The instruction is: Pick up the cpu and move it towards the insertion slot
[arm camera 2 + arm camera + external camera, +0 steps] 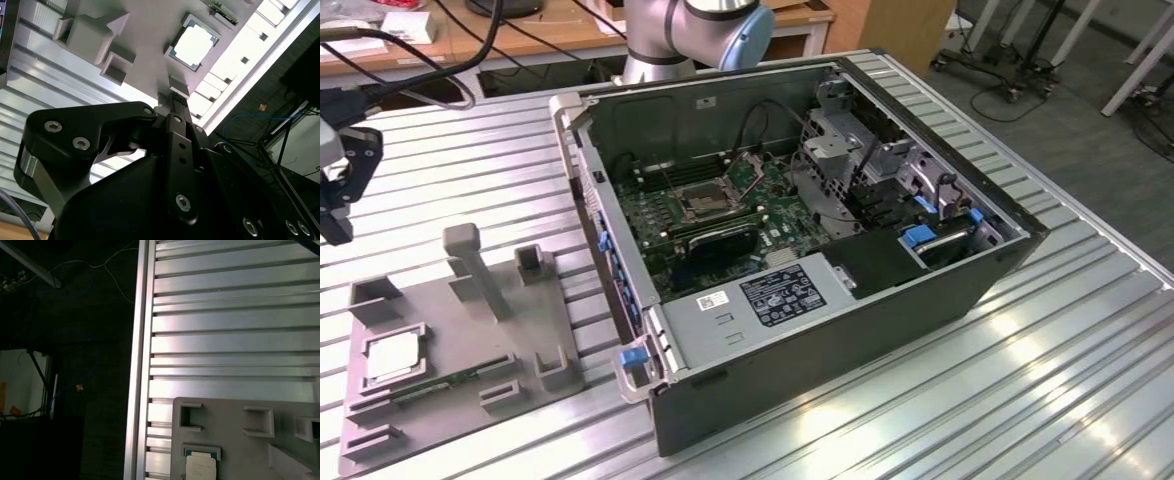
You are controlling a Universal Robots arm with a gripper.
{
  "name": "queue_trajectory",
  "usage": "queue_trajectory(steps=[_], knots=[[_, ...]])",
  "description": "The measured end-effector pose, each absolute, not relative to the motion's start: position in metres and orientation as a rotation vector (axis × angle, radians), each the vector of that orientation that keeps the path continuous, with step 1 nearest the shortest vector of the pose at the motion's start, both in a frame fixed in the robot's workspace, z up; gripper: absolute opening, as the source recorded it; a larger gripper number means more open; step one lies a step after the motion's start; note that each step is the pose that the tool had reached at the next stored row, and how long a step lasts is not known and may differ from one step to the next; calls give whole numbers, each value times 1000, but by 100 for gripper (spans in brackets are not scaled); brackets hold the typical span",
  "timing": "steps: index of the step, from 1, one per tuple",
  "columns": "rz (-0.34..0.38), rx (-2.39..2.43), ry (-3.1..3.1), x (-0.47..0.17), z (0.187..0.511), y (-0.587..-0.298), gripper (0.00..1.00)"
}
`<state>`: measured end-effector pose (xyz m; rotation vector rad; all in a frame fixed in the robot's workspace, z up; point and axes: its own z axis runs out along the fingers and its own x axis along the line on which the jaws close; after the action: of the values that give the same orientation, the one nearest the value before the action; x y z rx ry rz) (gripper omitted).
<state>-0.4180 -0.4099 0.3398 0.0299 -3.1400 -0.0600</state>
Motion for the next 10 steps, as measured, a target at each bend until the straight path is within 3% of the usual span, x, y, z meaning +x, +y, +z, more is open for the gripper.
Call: queue_trajectory(steps=[10], knots=[[-61,30,-3140,-421,338,-410,10]])
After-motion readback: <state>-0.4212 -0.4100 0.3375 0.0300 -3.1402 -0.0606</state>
